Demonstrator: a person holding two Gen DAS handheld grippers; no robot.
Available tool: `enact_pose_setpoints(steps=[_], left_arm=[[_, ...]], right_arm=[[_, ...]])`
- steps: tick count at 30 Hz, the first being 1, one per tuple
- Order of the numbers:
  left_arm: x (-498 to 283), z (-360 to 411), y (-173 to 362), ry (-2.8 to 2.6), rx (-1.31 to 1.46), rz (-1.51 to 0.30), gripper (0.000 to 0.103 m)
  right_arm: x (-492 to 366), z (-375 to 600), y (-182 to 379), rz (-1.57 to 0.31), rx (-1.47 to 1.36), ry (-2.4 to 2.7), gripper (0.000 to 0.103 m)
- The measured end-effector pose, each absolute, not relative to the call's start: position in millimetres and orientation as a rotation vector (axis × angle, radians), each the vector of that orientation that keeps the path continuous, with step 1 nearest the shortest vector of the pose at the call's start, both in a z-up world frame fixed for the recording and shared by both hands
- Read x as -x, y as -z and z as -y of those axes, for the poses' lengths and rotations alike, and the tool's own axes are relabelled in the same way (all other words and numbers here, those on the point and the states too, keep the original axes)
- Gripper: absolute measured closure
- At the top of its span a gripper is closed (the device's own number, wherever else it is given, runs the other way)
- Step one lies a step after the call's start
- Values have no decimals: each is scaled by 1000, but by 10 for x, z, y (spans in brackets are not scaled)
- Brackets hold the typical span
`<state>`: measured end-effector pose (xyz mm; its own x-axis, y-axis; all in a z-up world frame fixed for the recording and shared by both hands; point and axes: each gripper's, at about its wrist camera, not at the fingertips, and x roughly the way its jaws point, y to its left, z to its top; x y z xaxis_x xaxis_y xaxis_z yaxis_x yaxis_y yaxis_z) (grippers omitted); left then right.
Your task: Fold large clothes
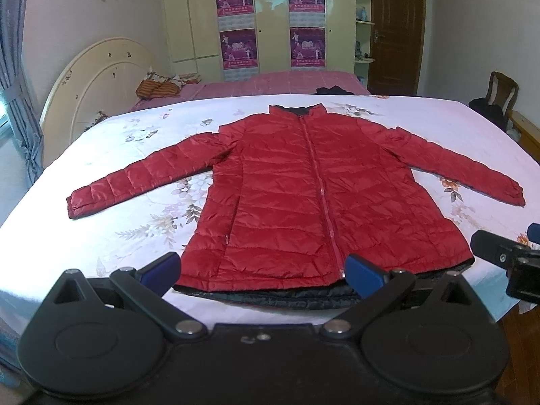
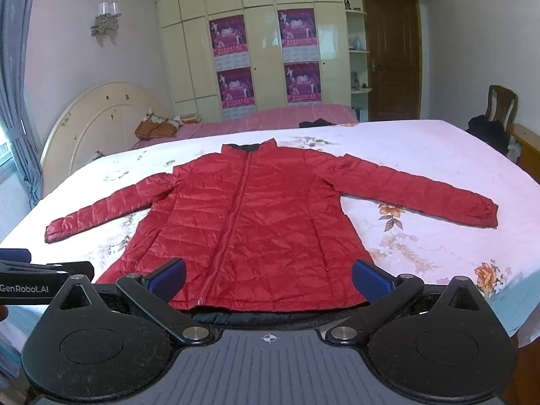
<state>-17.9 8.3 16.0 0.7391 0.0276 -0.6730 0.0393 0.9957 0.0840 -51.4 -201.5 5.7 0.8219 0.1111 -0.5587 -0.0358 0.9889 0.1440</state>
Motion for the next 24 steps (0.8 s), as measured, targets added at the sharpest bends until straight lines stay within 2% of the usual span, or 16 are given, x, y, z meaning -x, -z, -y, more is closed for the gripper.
enact_pose_setpoints(steps=[24], left_arm=[[142,-126,-167,-7,-88,-743,0]], right_arm=[[467,2022,-16,-610,-129,-74,0]])
